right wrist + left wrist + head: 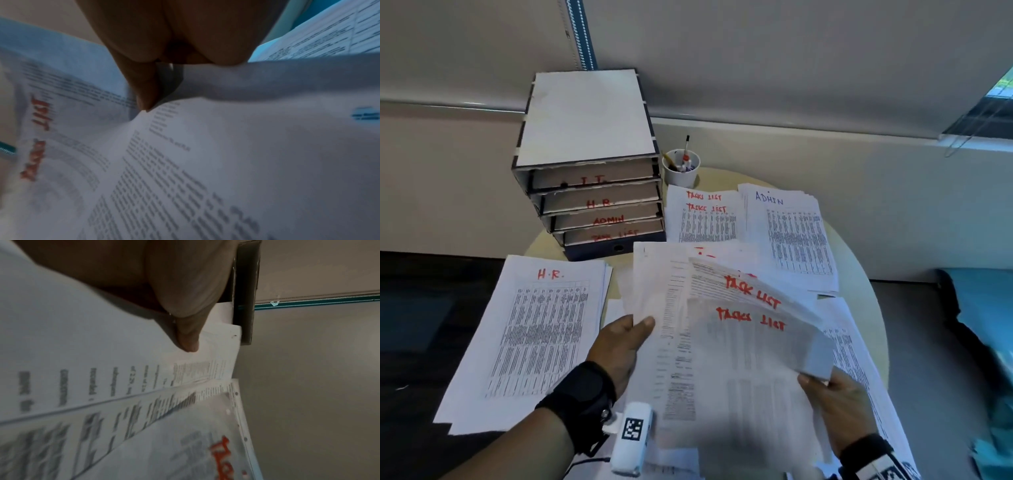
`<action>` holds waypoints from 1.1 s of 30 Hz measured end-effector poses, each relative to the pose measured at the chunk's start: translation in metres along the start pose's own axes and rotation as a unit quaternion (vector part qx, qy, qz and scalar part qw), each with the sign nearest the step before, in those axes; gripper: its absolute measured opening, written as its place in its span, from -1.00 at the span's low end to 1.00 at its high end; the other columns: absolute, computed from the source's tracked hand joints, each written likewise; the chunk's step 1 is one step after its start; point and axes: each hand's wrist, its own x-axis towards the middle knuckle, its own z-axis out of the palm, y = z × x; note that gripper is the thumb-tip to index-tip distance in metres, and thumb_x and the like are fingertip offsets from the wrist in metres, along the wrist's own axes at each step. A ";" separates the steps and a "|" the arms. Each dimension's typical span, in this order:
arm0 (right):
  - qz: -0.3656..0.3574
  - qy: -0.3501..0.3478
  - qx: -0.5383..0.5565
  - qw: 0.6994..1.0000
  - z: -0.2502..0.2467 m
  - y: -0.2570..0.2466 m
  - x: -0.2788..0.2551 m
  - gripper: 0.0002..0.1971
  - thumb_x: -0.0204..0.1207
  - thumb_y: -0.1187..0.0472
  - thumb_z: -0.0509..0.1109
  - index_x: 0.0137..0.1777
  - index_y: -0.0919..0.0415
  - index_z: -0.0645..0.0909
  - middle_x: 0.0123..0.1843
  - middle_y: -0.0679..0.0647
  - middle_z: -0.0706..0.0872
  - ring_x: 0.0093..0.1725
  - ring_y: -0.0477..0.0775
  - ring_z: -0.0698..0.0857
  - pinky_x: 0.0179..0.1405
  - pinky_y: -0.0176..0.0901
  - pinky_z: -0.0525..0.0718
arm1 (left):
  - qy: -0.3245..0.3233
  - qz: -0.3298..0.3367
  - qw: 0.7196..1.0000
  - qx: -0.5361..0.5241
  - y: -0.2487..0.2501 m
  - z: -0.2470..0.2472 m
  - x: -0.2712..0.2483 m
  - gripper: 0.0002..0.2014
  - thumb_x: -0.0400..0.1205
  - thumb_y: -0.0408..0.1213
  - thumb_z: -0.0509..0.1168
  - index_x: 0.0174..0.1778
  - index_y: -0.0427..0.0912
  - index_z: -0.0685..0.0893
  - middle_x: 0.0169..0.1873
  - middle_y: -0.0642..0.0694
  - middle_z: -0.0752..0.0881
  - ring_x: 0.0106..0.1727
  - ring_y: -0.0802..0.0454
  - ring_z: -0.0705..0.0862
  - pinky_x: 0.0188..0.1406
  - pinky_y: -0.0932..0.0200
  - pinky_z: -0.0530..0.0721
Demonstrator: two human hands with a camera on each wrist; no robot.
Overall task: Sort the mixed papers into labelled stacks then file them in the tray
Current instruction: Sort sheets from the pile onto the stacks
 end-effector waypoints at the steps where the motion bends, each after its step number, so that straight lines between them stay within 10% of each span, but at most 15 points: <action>1: 0.001 0.001 -0.001 1.000 -0.004 0.003 0.001 -0.78 0.37 0.50 0.58 -0.24 0.14 0.85 -0.27 0.13 0.83 -0.21 0.09 0.71 -0.08 0.07 0.70 | 0.005 0.006 1.000 0.004 0.000 -0.002 0.002 -0.80 0.70 -0.36 0.31 0.09 -0.45 0.70 0.02 -0.39 0.81 0.12 -0.44 0.75 0.25 -0.33 0.67; 9: -0.010 -0.049 0.019 0.999 0.005 0.003 -0.003 -0.65 0.25 0.77 0.47 -0.38 0.29 0.75 -0.39 0.07 0.78 -0.41 -0.11 0.69 -0.42 -0.41 0.61 | -0.020 0.032 0.999 0.009 -0.010 -0.009 0.007 -0.59 0.36 -0.35 0.63 0.11 -0.36 0.78 0.06 -0.37 0.81 0.14 -0.40 0.76 0.29 -0.38 0.64; 14: 0.061 -0.062 0.081 0.993 0.028 0.028 -0.002 -0.78 0.38 0.64 0.45 -0.09 0.39 0.78 -0.09 0.39 0.82 -0.05 0.22 0.75 0.08 0.10 0.66 | -0.055 -0.009 0.998 -0.013 -0.021 -0.023 0.008 -0.56 0.47 -0.40 0.55 0.27 -0.34 0.70 0.16 -0.39 0.77 0.20 -0.42 0.72 0.28 -0.40 0.63; 21: 0.187 -0.125 0.160 0.961 0.040 0.026 -0.007 -0.70 0.46 0.63 0.32 0.19 0.55 0.64 0.09 0.56 0.76 0.11 0.61 0.74 0.18 0.60 0.63 | -0.040 -0.044 0.998 -0.015 -0.034 -0.040 0.012 -0.45 0.35 -0.43 0.57 0.29 -0.37 0.66 0.18 -0.44 0.74 0.22 -0.45 0.71 0.32 -0.38 0.60; 27: 0.190 -0.107 0.143 0.965 0.041 0.029 -0.012 -0.83 0.49 0.63 0.34 0.05 0.56 0.64 -0.02 0.54 0.77 -0.08 0.48 0.80 -0.10 0.32 0.77 | 0.039 -0.077 0.993 -0.082 -0.026 -0.045 0.018 -0.69 0.63 -0.52 0.31 0.30 -0.38 0.61 0.14 -0.46 0.74 -0.01 -0.34 0.77 -0.28 -0.11 0.80; 33: 0.191 -0.084 0.184 0.961 0.023 0.028 -0.004 -0.70 0.45 0.58 0.35 0.19 0.60 0.58 0.08 0.55 0.76 0.02 0.51 0.77 0.07 0.40 0.72 | 0.056 -0.069 0.994 -0.067 -0.017 -0.057 0.023 -0.71 0.67 -0.49 0.27 0.32 -0.44 0.59 0.09 -0.43 0.75 -0.08 -0.27 0.76 -0.37 0.00 0.79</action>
